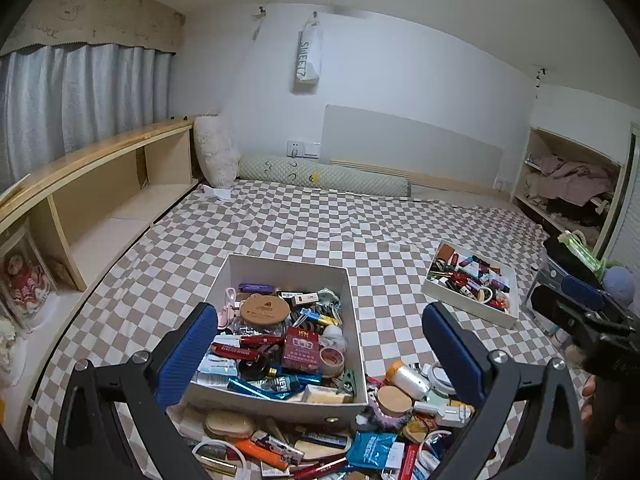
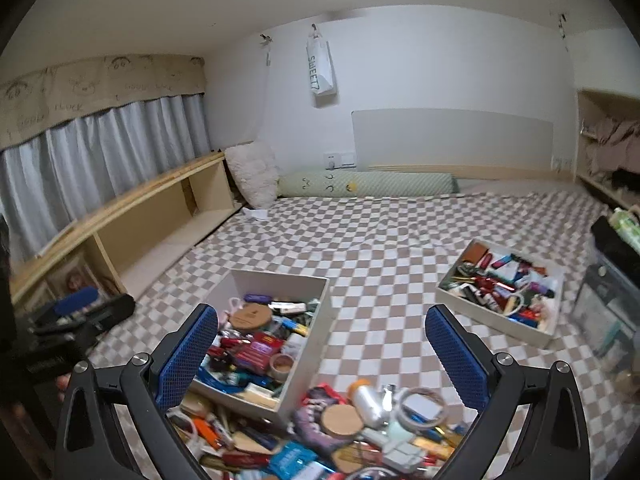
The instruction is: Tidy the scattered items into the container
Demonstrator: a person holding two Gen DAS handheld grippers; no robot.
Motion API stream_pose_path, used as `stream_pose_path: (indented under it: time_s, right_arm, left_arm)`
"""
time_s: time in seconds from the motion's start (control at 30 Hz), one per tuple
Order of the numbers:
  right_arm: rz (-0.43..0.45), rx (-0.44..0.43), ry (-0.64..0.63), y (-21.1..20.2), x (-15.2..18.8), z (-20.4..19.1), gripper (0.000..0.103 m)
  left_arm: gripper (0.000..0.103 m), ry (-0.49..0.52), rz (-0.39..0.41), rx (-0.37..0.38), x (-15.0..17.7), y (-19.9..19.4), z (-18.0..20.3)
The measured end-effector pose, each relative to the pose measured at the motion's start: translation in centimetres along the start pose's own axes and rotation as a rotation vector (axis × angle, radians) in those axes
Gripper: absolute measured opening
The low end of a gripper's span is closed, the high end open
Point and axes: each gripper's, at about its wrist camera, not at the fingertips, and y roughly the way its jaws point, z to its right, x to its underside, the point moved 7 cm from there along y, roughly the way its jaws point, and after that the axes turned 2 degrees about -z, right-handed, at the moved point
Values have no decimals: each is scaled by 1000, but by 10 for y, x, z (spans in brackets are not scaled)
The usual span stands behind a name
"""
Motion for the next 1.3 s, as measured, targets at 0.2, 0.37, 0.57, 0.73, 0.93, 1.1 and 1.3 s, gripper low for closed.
stream_pose_path:
  time_s: [0.2, 0.37, 0.57, 0.73, 0.93, 1.1, 1.3]
  right_arm:
    - [19, 16, -14, -13, 16, 7, 103]
    - [41, 33, -36, -28, 28, 9, 103]
    - [25, 52, -65, -37, 50, 12, 103]
    - [14, 52, -61, -40, 66, 14, 103]
    - [-7, 58, -52, -39, 87, 20, 103]
    - [-22, 68, -48, -38, 99, 23, 103]
    - [-40, 81, -45, -36, 113, 27, 103]
  left_arm:
    - [103, 48, 1, -9, 16, -13, 13]
    - [103, 70, -8, -14, 31, -21, 18]
    - [103, 79, -26, -18, 54, -20, 22]
    - [103, 76, -41, -15, 71, -20, 23]
    - [103, 86, -49, -19, 88, -23, 24]
    - [103, 93, -56, -16, 97, -22, 26]
    - [103, 86, -76, -9, 106, -17, 27]
